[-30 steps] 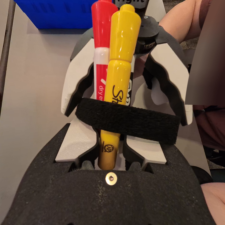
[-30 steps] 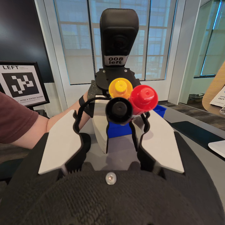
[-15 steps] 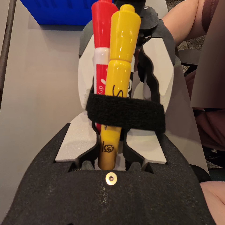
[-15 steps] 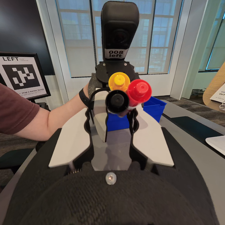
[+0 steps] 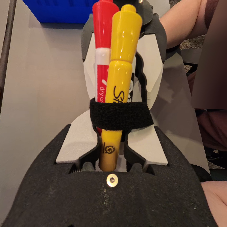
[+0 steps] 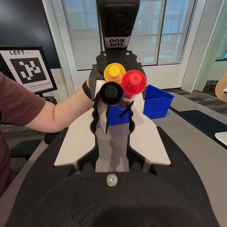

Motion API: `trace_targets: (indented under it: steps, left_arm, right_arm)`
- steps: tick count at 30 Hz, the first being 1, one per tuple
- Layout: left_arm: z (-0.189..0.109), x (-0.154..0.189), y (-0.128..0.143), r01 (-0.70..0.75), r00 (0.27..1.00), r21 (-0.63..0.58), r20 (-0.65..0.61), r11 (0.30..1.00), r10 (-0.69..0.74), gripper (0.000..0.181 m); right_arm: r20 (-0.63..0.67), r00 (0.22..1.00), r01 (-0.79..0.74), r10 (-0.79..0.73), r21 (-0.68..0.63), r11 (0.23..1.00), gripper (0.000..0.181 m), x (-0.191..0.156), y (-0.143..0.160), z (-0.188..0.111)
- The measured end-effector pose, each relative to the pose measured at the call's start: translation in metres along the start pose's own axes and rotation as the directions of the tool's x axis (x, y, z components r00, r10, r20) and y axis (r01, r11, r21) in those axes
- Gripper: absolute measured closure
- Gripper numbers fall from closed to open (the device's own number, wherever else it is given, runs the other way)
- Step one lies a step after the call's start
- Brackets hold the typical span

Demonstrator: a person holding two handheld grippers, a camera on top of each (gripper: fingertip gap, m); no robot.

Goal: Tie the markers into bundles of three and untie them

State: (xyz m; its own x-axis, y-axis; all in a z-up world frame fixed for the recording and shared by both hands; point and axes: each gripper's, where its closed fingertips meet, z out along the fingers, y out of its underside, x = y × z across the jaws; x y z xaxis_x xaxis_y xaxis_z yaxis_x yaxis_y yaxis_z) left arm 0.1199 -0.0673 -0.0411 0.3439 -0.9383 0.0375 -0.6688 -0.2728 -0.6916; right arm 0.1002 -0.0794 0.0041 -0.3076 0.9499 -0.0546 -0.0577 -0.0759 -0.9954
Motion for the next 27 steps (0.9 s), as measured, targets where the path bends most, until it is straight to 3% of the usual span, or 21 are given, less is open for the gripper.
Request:
trace_targets:
  steps: [16, 27]
  left_arm:
    - [0.0015, 0.0012, 0.0012, 0.004, 1.0, -0.006, -0.011, 1.0, -0.004, 0.138]
    - [0.0034, 0.0023, 0.001, 0.011, 1.0, -0.007, -0.027, 1.0, -0.011, 0.138]
  right_arm:
    - [0.056, 0.996, -0.063, 0.064, -0.019, 0.998, 0.148, 0.0024, -0.0011, -0.0068]
    - [0.087, 0.995, 0.057, -0.048, -0.107, 0.993, 0.155, -0.0021, 0.0051, -0.0064]
